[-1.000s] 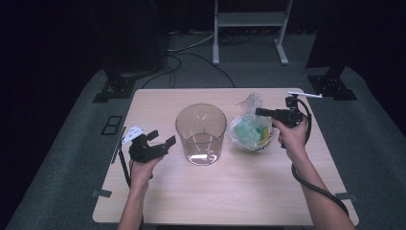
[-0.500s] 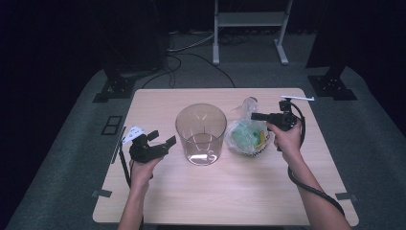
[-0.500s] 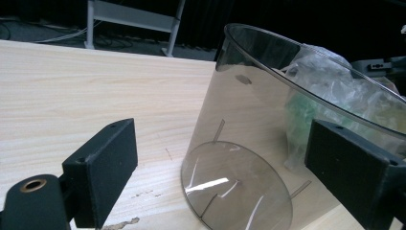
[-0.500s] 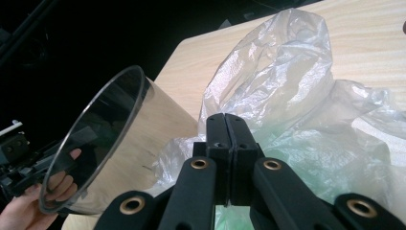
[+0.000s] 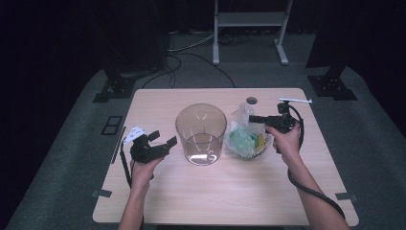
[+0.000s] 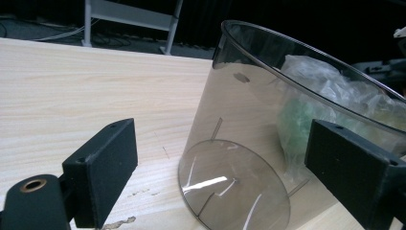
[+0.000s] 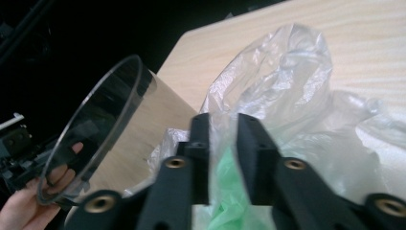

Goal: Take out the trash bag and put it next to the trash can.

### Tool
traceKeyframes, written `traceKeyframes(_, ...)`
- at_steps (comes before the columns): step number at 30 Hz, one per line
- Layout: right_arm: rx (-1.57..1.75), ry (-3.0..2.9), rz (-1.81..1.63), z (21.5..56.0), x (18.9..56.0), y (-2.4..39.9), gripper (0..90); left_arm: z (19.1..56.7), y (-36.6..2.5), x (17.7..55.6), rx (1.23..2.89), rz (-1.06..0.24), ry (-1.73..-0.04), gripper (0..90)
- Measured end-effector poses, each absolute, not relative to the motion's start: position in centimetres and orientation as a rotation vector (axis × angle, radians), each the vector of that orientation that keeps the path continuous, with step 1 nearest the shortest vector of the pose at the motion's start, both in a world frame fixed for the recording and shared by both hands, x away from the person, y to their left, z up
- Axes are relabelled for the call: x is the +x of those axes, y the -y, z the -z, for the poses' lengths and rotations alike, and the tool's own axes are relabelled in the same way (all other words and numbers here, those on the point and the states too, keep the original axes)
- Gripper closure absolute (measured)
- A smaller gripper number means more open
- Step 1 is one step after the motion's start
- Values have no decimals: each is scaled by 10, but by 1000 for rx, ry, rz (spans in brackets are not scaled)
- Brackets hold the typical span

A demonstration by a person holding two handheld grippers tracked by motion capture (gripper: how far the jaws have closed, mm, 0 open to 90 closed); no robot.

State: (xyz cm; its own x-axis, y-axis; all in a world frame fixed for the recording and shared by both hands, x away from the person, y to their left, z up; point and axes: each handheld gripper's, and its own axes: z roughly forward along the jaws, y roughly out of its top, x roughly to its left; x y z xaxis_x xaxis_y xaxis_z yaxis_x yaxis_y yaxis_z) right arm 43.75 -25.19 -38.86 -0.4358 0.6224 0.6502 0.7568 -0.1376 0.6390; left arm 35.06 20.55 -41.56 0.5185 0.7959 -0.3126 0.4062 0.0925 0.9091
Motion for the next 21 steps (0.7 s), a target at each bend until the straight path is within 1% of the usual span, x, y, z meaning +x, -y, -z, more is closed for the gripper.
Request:
traceKeyframes(3,-1598,1994,1656,383,436,255,640,415,-205,350,1529,-394,-1074,98)
traceKeyframes(5,-1604,2007,1670,380,434,257,618,415,-205,350,1526,-395,-1073,98)
traceKeyframes(14,-1621,2040,1720,365,429,272,549,415,-204,350,1530,-396,-1075,98)
traceKeyframes(21,-1619,2055,1749,361,422,284,505,415,-203,350,1533,-395,-1072,98)
